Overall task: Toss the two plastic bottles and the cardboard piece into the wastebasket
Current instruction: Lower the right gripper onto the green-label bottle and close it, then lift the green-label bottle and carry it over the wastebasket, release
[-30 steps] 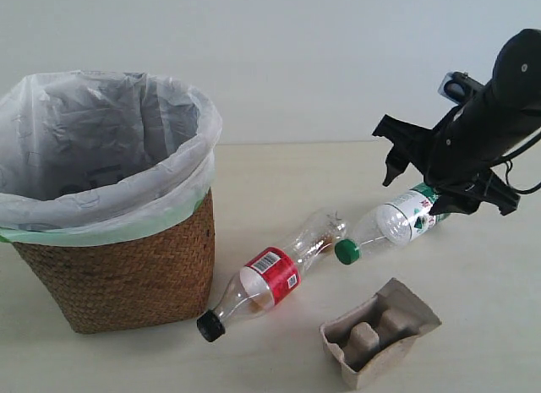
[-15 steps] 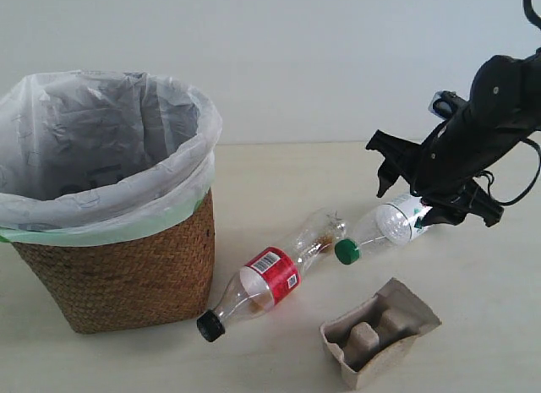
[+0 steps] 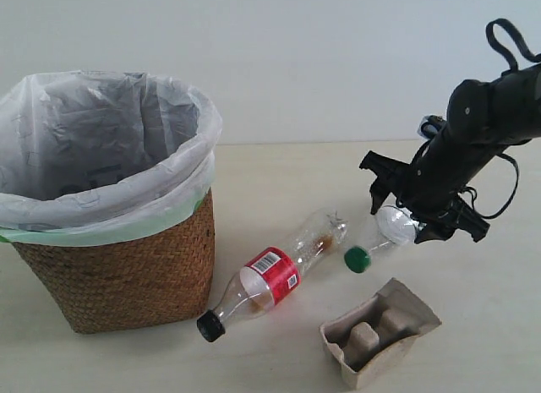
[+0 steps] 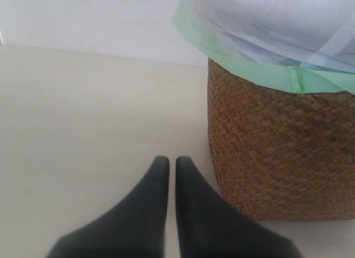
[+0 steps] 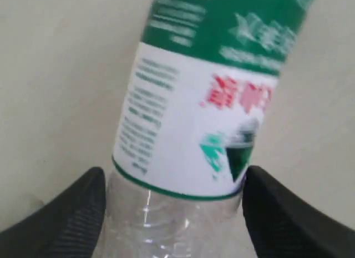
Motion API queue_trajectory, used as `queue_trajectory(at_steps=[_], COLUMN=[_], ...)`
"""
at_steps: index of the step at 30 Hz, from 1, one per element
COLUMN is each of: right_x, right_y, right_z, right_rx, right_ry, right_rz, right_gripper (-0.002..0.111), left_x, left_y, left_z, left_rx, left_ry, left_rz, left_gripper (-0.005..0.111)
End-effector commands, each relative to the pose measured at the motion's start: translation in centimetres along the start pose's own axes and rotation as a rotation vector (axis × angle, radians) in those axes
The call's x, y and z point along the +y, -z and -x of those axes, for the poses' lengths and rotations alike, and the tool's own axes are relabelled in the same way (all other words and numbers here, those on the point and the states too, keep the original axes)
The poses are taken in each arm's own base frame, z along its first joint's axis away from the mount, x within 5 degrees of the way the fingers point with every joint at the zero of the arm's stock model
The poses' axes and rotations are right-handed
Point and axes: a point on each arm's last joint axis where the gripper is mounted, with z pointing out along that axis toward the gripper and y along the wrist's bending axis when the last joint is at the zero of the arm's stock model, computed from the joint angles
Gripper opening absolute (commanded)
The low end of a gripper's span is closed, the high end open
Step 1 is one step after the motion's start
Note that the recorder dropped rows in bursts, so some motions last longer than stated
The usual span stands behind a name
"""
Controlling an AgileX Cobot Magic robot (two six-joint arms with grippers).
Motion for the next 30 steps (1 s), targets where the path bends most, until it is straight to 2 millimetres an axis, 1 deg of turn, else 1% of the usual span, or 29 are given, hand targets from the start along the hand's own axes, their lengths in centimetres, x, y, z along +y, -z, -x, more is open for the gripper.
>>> queue_trajectory(at_steps=[1, 8, 14, 22, 24, 25, 26, 27, 28, 29, 30], right_x=[-0.4, -0.5, -0.9, -0.9, -0.9, -0.9, -0.9, -0.9, -0.9, -0.9, -0.7], right_y=[-1.6, -1.6, -2.7, -2.7, -2.8, -2.8, -2.8, -2.8, -2.8, -2.7, -2.5], right_z=[-0.2, 0.0, -0.2, -0.2, -0.2, -0.2, -0.2, -0.2, -0.2, -0.2, 0.0], right_rx=[0.017, 0.001, 0.02, 0.017, 0.018, 0.018, 0.02, 0.02, 0.02, 0.018, 0.006], right_ry=[0.0, 0.082, 0.11, 0.196, 0.224, 0.231, 0.238, 0.247, 0.251, 0.264, 0.284], right_rz=[-0.023, -0.034, -0.052, -0.052, -0.051, -0.051, -0.053, -0.052, -0.052, -0.05, -0.042], right_gripper=[0.061, 0.061, 0.061, 0.061, 0.059, 0.055, 0.05, 0.043, 0.034, 0.011, 0.0], left_x=[0.0, 0.0, 0.0, 0.0, 0.0, 0.0, 0.0, 0.0, 0.0, 0.0, 0.0], left_y=[0.0, 0.0, 0.0, 0.0, 0.0, 0.0, 0.0, 0.0, 0.0, 0.0, 0.0], left_z=[-0.1, -0.1, -0.1, -0.1, -0.1, -0.1, -0.1, -0.1, -0.1, -0.1, -0.1], left_rx=[0.0, 0.0, 0.0, 0.0, 0.0, 0.0, 0.0, 0.0, 0.0, 0.0, 0.0], left_ry=[0.0, 0.0, 0.0, 0.0, 0.0, 0.0, 0.0, 0.0, 0.0, 0.0, 0.0], left_rz=[-0.004, -0.004, -0.004, -0.004, -0.004, -0.004, -0.004, -0.004, -0.004, -0.004, -0.004], left_gripper=[0.004, 0.004, 0.004, 0.004, 0.004, 0.004, 0.004, 0.004, 0.004, 0.004, 0.004])
